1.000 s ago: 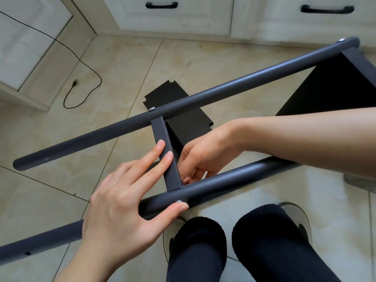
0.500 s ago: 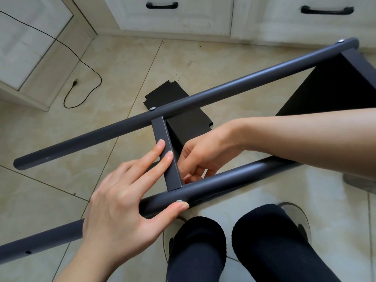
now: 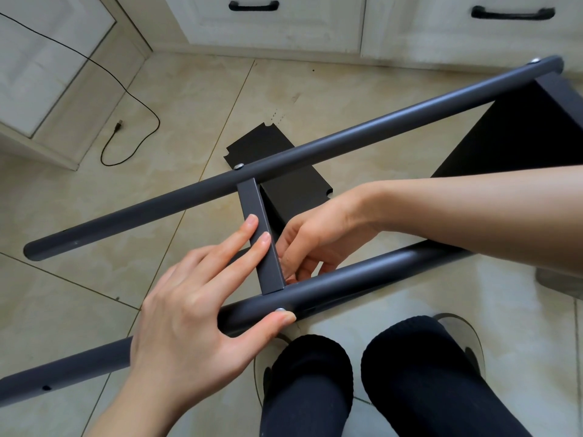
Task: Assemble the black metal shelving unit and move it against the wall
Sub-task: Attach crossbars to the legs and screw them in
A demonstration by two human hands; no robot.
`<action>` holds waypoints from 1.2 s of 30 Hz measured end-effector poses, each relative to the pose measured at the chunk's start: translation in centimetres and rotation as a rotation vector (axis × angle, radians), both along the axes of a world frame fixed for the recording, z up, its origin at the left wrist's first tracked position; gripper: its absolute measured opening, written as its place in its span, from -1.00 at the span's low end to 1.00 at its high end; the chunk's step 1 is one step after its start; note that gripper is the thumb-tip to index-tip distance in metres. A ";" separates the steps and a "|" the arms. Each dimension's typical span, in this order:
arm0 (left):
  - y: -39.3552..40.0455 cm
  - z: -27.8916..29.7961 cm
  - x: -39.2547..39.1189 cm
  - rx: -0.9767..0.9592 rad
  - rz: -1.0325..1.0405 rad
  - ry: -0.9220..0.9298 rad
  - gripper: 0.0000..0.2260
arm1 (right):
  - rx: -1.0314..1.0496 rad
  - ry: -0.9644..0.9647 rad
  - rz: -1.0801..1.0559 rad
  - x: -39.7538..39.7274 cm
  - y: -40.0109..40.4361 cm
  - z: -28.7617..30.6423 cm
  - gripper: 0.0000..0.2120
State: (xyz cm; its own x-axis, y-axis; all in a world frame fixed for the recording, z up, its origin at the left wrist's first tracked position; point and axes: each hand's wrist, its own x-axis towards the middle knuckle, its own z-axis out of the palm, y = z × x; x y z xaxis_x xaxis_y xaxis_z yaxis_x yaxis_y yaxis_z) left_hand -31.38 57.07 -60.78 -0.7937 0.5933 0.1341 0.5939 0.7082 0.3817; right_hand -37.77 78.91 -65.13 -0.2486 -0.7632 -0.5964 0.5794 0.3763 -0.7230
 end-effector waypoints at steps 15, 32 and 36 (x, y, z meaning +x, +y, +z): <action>0.1 0.0 -0.1 0.004 0.001 0.017 -0.36 | 0.066 0.148 -0.035 0.3 0.5 1.0 -0.81; -2.4 1.8 2.6 -0.426 0.266 -0.077 -0.53 | 0.867 1.015 0.067 10.7 1.9 7.3 -0.75; -6.1 1.6 2.4 -0.450 0.370 -0.085 -0.77 | 0.900 0.996 0.033 10.9 1.6 7.1 -0.74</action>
State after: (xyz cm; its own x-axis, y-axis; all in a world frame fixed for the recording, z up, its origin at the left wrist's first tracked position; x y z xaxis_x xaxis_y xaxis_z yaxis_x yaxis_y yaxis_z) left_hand -28.94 50.95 -59.19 -0.9557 0.2589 -0.1403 0.2572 0.9659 0.0308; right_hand -26.87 80.54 -58.03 -0.8565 -0.2181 -0.4678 -0.0635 0.9440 -0.3238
